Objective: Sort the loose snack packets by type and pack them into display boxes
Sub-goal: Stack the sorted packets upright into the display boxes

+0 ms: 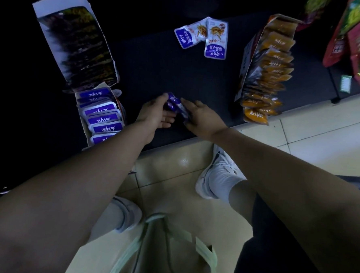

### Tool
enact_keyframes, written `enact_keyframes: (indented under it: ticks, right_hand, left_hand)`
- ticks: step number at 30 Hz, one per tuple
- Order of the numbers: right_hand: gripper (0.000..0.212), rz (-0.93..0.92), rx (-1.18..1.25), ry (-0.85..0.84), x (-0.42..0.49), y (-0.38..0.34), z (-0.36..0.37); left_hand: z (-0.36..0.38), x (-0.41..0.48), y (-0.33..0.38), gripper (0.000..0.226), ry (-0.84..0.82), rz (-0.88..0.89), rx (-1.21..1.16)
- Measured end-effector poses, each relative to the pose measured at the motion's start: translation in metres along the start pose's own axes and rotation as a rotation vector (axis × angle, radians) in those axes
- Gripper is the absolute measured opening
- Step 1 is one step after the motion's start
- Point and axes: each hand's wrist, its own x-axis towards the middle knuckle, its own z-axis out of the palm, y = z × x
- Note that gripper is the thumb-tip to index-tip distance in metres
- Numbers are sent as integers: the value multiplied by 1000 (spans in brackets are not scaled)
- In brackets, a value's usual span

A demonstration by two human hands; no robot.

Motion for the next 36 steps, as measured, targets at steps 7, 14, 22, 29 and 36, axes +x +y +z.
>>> enact_keyframes:
  ticks: [7,14,22,29,36]
  right_hand:
    - [25,314,792,60,2,-4,-28]
    - [39,346,1127,-19,-9,-13,-35]
    - [24,305,1247,-6,-37,-33,-46]
    - [20,293,1268,48,-60,-54,-48]
    - [27,245,1212,-8,-76,-74,-54]
  left_hand:
    - [1,-1,4,40,27,71,131]
    - [6,-19,6,21,-72,21,-19]
    - [-14,-52,12,34,-159,-13,-59]
    - [-36,-78,12,31,-136,-2,59]
    - [-48,-101,14,21,-89,76,-84]
